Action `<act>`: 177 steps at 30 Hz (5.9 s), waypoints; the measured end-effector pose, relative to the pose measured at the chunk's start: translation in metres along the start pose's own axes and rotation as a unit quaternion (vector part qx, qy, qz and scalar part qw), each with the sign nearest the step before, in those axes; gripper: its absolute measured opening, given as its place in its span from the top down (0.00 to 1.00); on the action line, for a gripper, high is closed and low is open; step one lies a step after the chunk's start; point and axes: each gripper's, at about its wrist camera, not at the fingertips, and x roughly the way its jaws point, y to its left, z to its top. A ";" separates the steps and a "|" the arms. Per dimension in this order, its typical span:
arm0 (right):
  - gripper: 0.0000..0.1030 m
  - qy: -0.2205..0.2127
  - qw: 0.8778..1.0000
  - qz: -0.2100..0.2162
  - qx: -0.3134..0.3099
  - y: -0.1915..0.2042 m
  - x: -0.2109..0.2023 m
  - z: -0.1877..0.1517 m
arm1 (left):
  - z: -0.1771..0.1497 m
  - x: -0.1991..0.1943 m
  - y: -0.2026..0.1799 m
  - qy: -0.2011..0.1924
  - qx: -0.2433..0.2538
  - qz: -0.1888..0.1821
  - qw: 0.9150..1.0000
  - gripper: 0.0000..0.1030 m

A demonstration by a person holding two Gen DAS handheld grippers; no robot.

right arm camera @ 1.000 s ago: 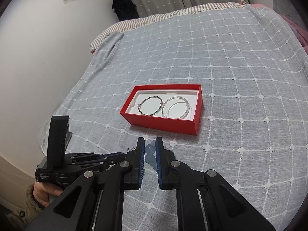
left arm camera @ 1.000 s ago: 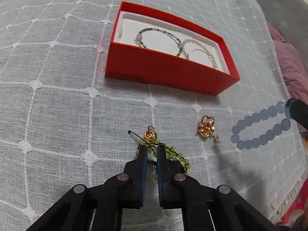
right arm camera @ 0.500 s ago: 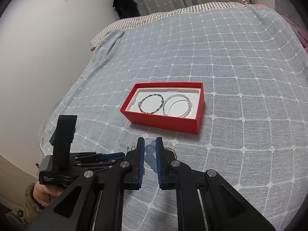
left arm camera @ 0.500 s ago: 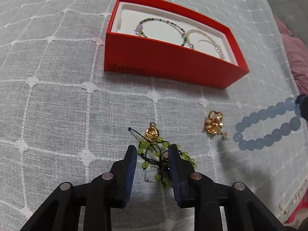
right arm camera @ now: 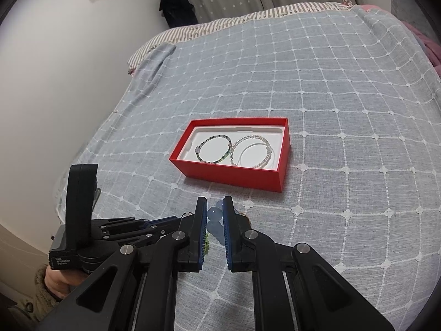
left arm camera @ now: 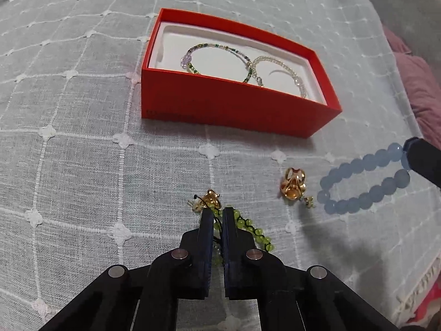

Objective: Organize jewelry
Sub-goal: 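Carry the green and blue bracelets over the red box with both tools, then lower both bracelets into the red box and open both tools, then grasp the black beaded ring with the left tool while the right tool approaches the gold ring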

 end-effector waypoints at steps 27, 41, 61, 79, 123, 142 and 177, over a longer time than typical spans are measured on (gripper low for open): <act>0.89 -0.009 1.000 -0.003 -0.001 0.001 -0.009 0.002 | 0.008 -0.063 -0.016 -0.084 -0.007 -0.092 0.992 0.99; 0.89 -0.025 1.000 -0.001 0.012 -0.005 -0.014 0.007 | 0.024 -0.099 -0.035 -0.112 0.000 -0.136 0.984 1.00; 0.89 -0.080 0.997 0.012 -0.015 0.016 -0.011 0.062 | 0.100 -0.107 -0.032 -0.154 -0.006 -0.142 0.978 0.99; 0.89 -0.047 0.999 0.020 0.004 -0.008 0.061 0.093 | 0.133 -0.027 0.022 -0.106 -0.051 -0.110 0.987 0.99; 0.67 -0.014 0.998 -0.031 0.044 -0.045 0.036 0.056 | 0.084 -0.045 0.019 -0.108 0.002 0.008 0.994 0.61; 0.62 0.046 0.998 -0.037 0.030 -0.022 0.027 0.017 | 0.030 -0.024 0.006 -0.049 0.046 0.046 0.997 0.60; 0.62 0.097 0.993 -0.052 0.039 -0.030 0.065 0.001 | -0.010 0.014 -0.042 0.036 0.154 0.055 0.986 0.67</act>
